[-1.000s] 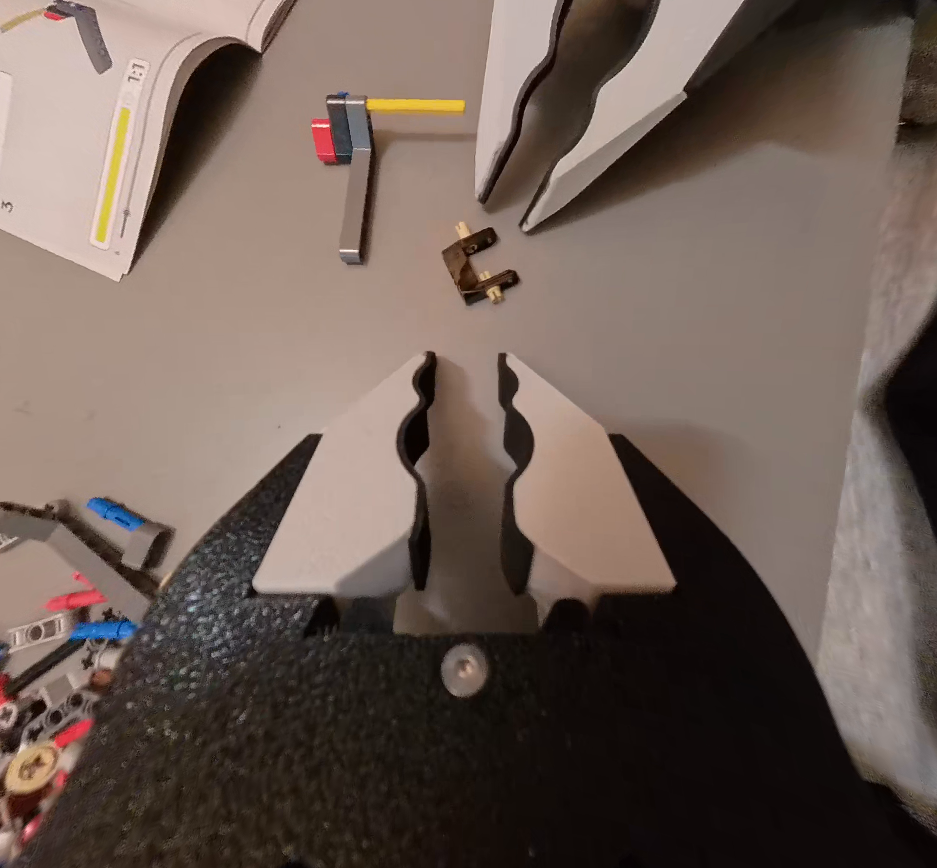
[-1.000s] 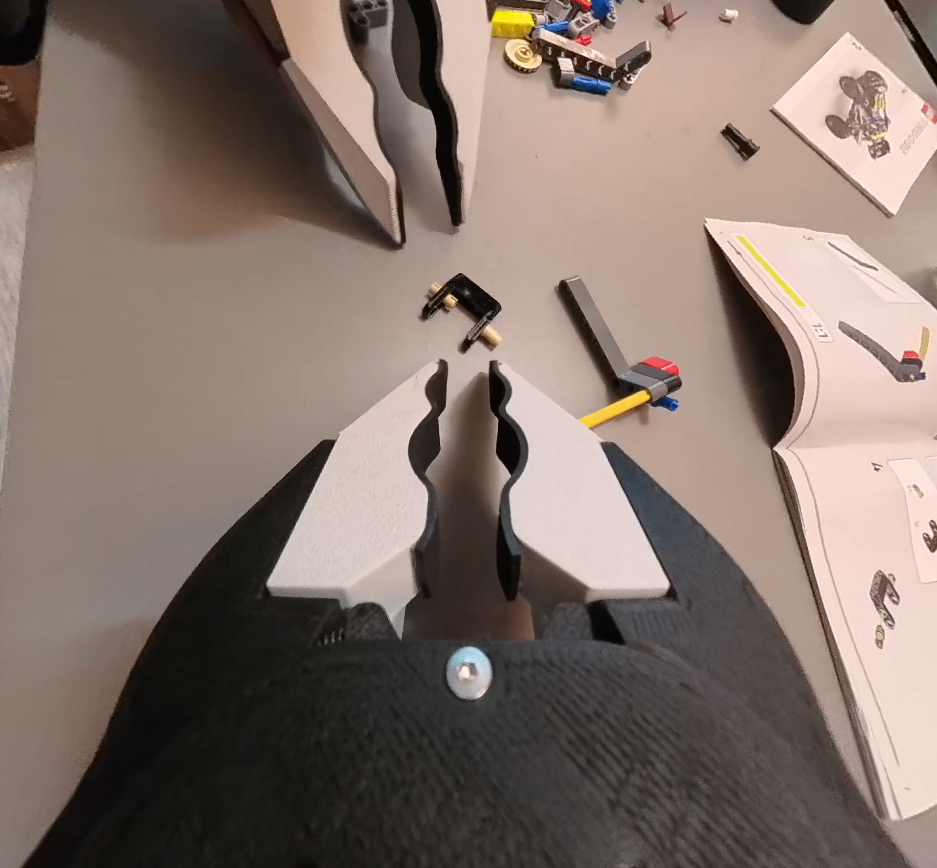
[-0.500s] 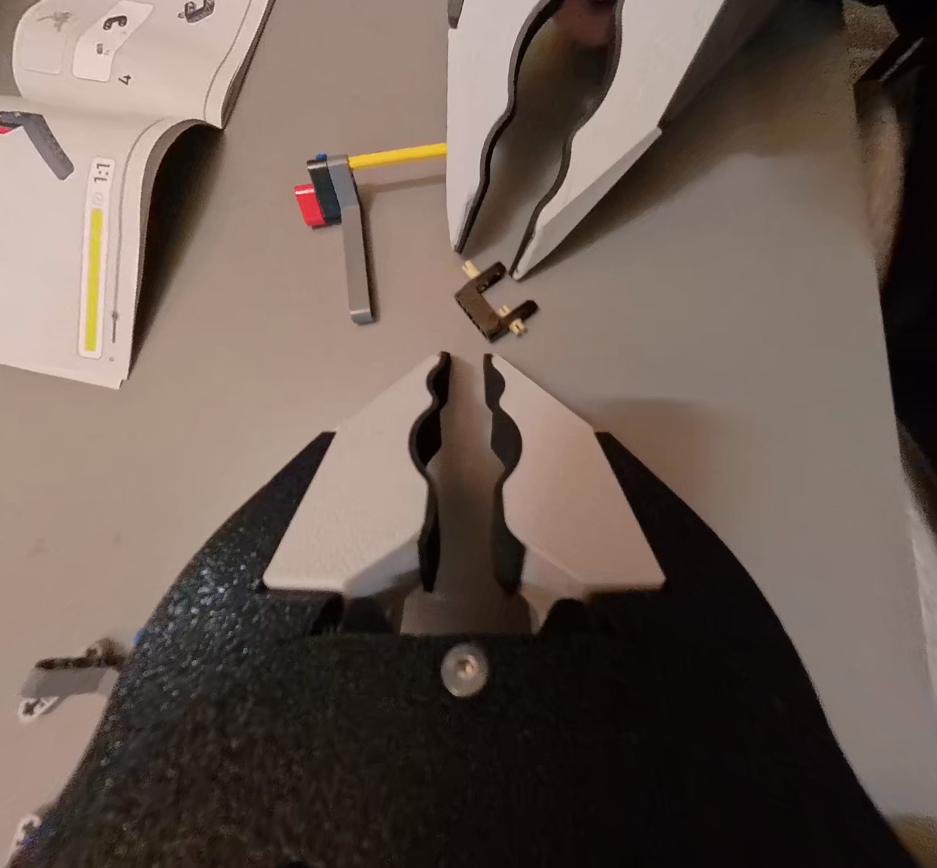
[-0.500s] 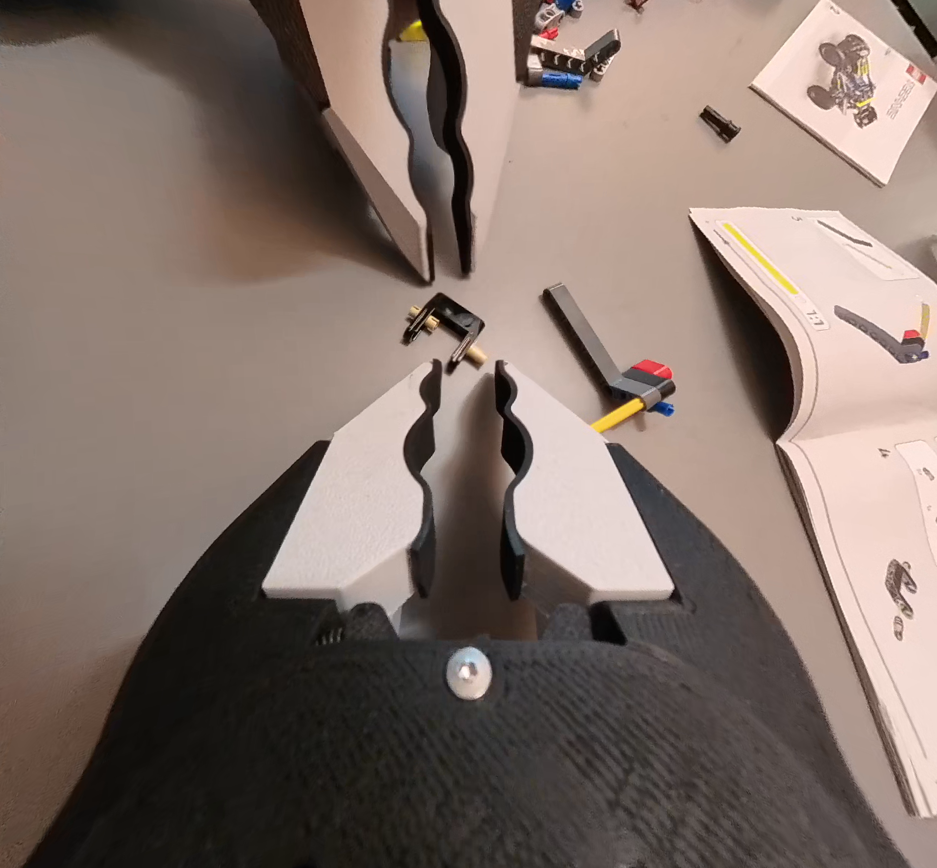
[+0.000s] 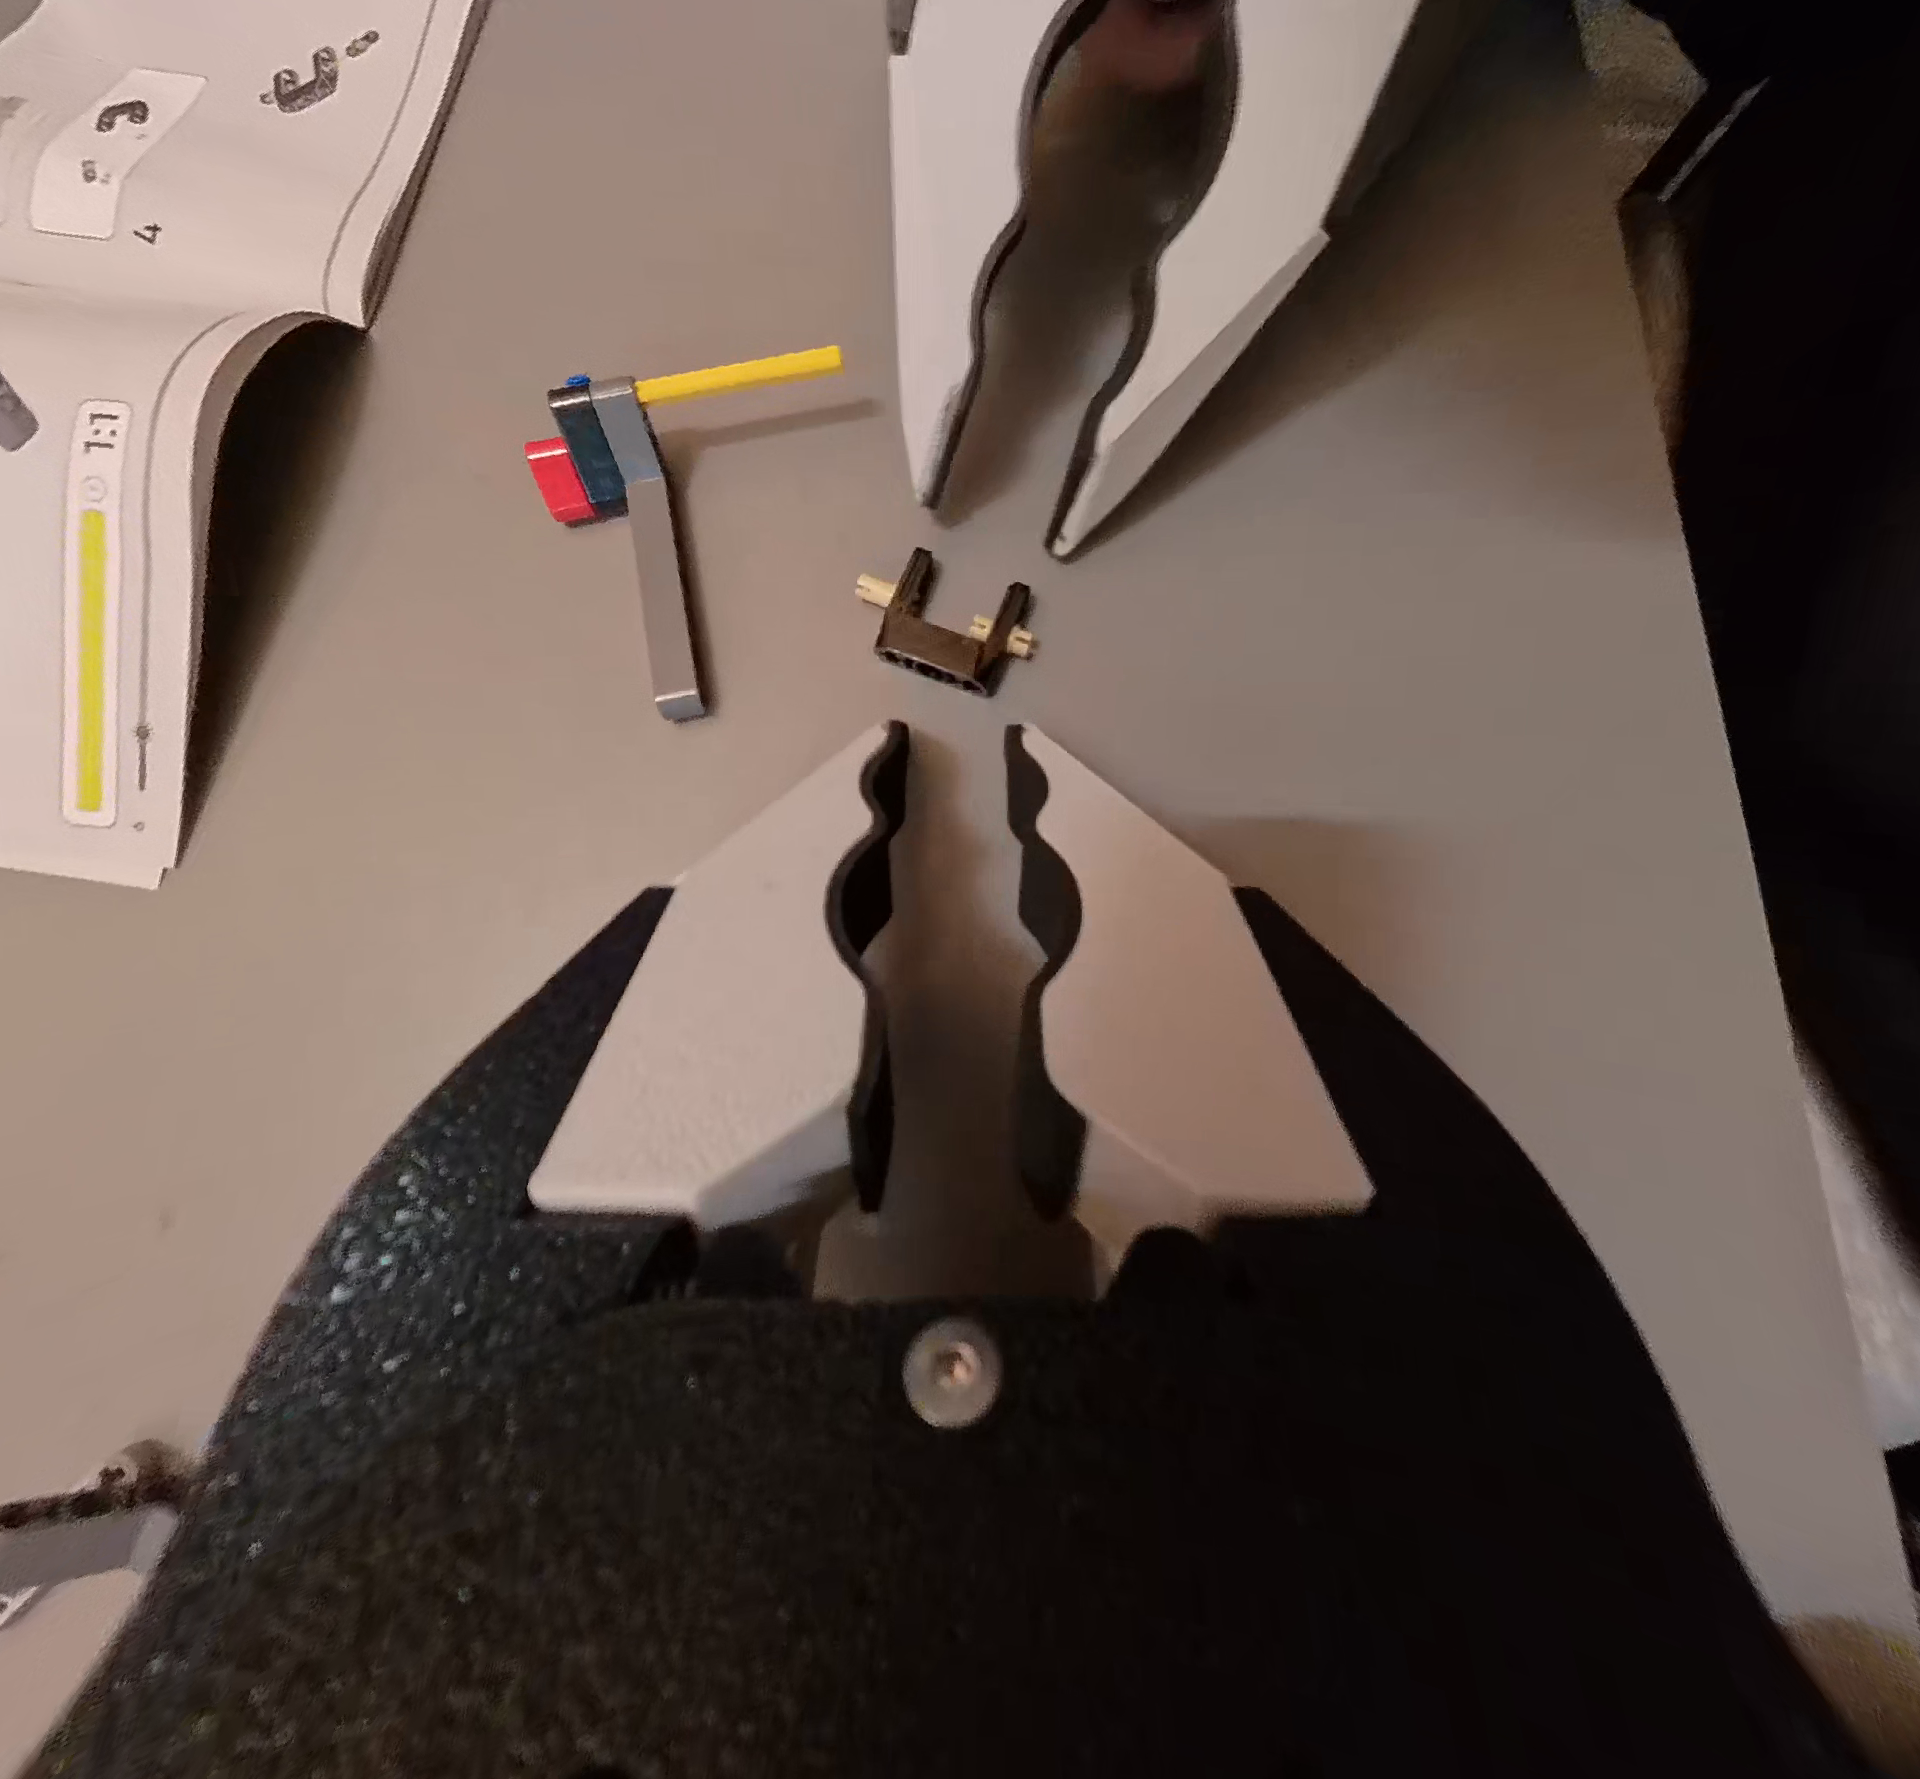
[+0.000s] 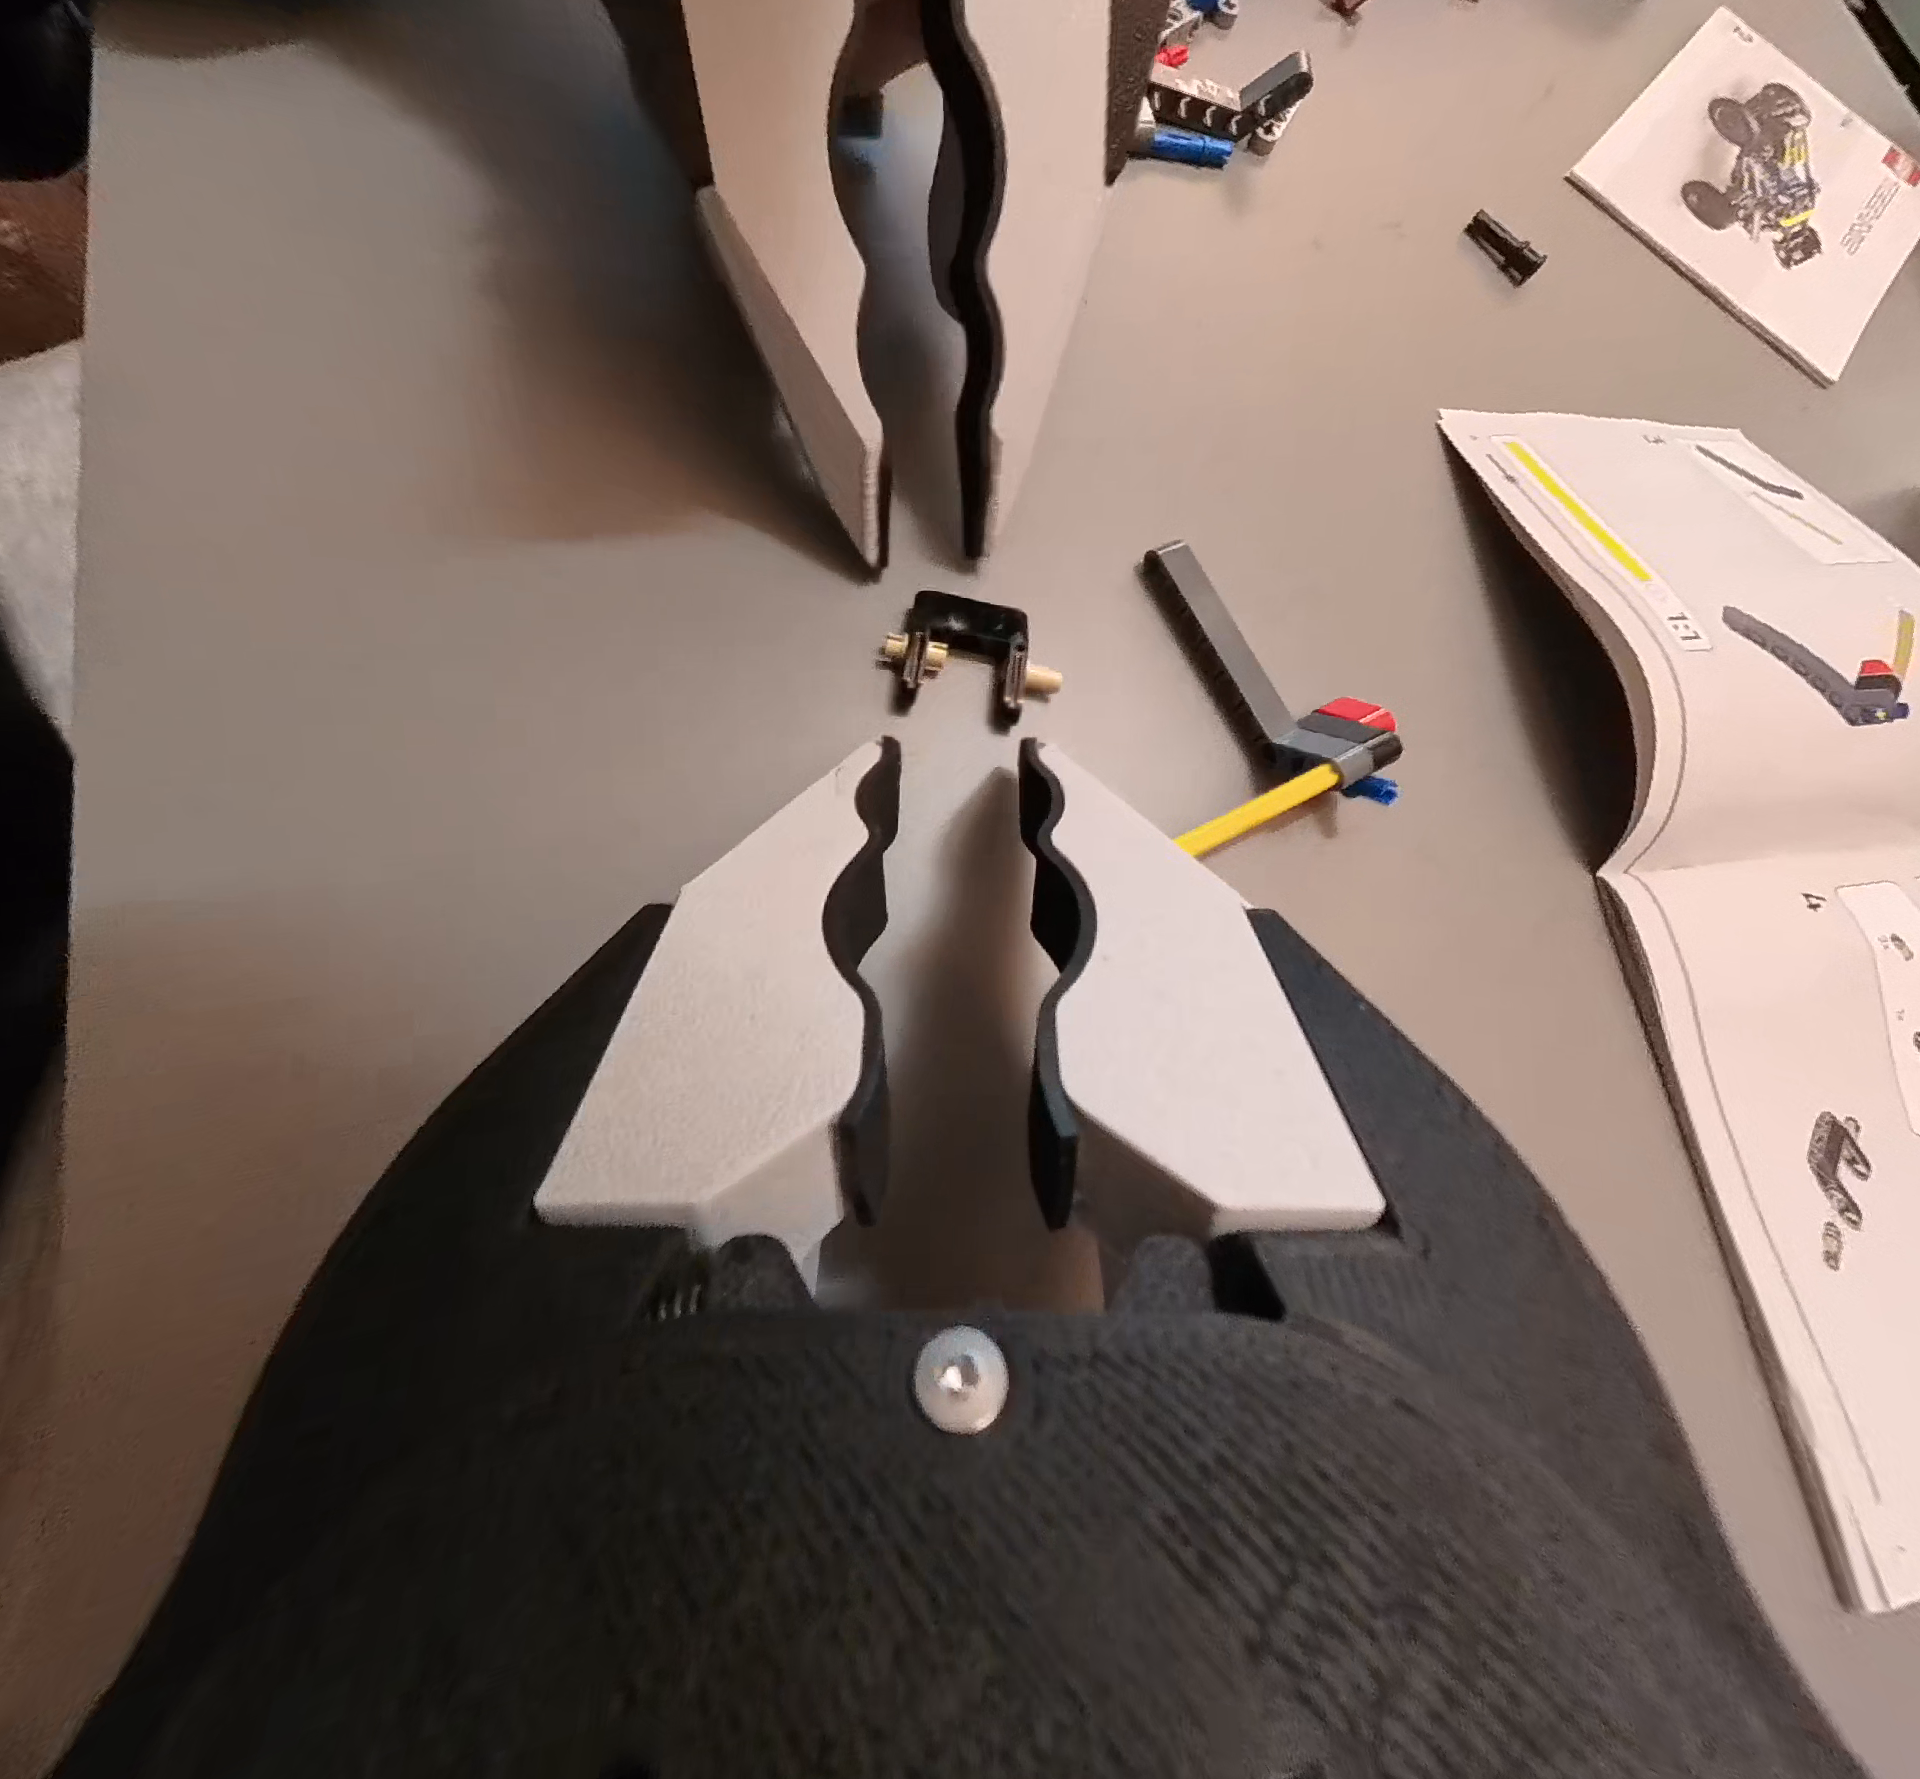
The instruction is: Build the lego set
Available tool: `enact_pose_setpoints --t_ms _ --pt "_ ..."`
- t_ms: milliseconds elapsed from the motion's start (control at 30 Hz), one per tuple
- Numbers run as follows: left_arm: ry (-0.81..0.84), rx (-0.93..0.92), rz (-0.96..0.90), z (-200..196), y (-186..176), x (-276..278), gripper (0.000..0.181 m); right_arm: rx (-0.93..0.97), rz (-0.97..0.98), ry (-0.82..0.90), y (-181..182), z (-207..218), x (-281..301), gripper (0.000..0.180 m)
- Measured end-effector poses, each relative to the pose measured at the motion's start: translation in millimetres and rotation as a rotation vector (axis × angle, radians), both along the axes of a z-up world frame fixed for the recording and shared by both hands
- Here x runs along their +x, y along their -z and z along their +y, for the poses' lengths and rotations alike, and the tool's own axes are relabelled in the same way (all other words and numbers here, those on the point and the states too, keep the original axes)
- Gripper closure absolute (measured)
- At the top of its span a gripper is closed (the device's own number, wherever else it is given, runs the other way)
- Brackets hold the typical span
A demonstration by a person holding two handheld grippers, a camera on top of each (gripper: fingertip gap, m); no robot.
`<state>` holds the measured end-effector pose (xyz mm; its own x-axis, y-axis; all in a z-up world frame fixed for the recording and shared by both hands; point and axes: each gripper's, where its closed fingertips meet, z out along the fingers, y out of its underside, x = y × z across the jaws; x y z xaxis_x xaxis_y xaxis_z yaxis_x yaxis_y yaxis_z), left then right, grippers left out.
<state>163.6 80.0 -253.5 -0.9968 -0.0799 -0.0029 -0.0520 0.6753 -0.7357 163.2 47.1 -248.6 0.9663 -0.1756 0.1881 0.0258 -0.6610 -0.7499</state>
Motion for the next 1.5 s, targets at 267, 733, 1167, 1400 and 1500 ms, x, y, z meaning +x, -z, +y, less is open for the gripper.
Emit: enact_pose_setpoints --t_ms 267,733,1167,1400,1500 --pt "0.028 -0.007 0.023 -3 1 0 0.158 -0.003 -0.025 -0.050 1 2 -6 0.164" --pt "0.040 -0.013 0.039 -10 1 6 0.156 -0.008 -0.009 -0.105 3 6 -12 0.173" --pt "0.054 -0.010 0.016 -12 1 6 0.154 -0.009 -0.009 -0.099 3 7 -10 0.173" --pt "0.058 -0.010 0.012 -12 1 5 0.155 -0.008 -0.014 -0.101 2 9 -9 0.172" --pt "0.064 -0.010 0.009 -12 1 5 0.157 -0.007 -0.015 -0.100 2 9 -8 0.171"
